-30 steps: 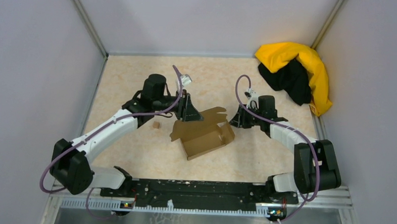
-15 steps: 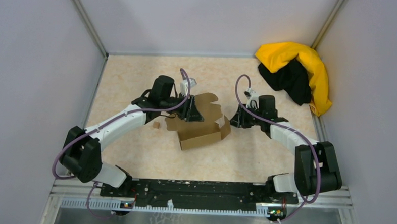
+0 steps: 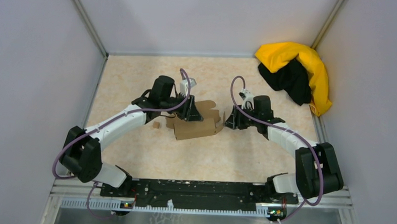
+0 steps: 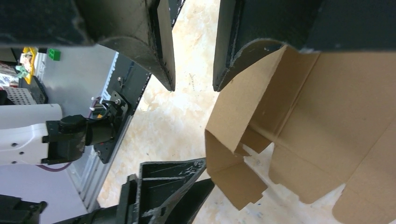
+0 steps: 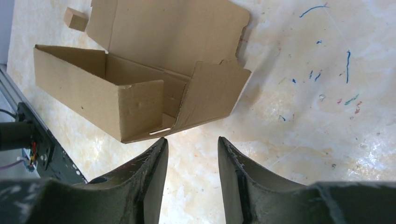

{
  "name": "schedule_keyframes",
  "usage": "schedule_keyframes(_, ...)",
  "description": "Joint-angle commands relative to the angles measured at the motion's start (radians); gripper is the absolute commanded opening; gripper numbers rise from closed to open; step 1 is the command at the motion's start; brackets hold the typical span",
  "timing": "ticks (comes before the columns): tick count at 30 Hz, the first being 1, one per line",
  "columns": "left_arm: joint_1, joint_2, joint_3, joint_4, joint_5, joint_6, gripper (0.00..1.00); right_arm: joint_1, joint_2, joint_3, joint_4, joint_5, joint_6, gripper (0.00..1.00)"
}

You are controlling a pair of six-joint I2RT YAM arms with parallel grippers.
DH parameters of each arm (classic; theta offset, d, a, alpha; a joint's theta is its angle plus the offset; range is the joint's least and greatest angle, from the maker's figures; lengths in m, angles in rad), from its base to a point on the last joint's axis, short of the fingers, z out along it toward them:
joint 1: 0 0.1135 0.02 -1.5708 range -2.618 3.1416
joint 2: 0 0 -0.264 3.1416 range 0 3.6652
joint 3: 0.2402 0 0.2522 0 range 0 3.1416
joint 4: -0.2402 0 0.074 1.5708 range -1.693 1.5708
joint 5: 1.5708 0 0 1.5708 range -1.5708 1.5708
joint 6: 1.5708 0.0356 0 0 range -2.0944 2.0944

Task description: Fold the paper box

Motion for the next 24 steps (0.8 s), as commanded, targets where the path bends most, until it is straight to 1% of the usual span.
schedule_keyframes(1, -0.001, -0.03, 0.027, -0.036, -0.08, 0.039, 0.41, 0.008, -0.003, 0.032, 0.022, 0.047, 0.07, 0.46)
schedule_keyframes(4, 0.005, -0.063, 0.032, -0.096, -0.208, 0.046, 0.38, 0.01, 0.004, 0.022, 0.045, 0.05, 0.111, 0.47)
schedule_keyframes(6, 0.021, -0.089, 0.029, -0.121, -0.26, 0.045, 0.37, 0.008, 0.001, 0.025, 0.054, 0.06, 0.13, 0.47)
schedule_keyframes(9, 0.047, -0.106, 0.012, -0.126, -0.287, 0.036, 0.35, 0.009, -0.009, 0.042, 0.066, 0.036, 0.151, 0.47)
schedule_keyframes(12, 0.052, -0.087, 0.006, -0.135, -0.323, 0.038, 0.35, 0.008, -0.025, 0.073, 0.021, 0.042, 0.139, 0.47)
schedule_keyframes(17, 0.071, -0.055, -0.007, -0.151, -0.399, 0.018, 0.28, 0.022, -0.073, 0.116, -0.05, -0.006, 0.122, 0.45)
schedule_keyframes(21, 0.084, -0.087, -0.037, -0.124, -0.449, 0.003, 0.27, 0.104, -0.081, 0.196, -0.123, 0.021, 0.121, 0.47)
schedule_keyframes(24, 0.105, -0.115, -0.06, -0.112, -0.468, -0.006, 0.25, 0.211, -0.07, 0.264, -0.177, 0.114, 0.111, 0.46)
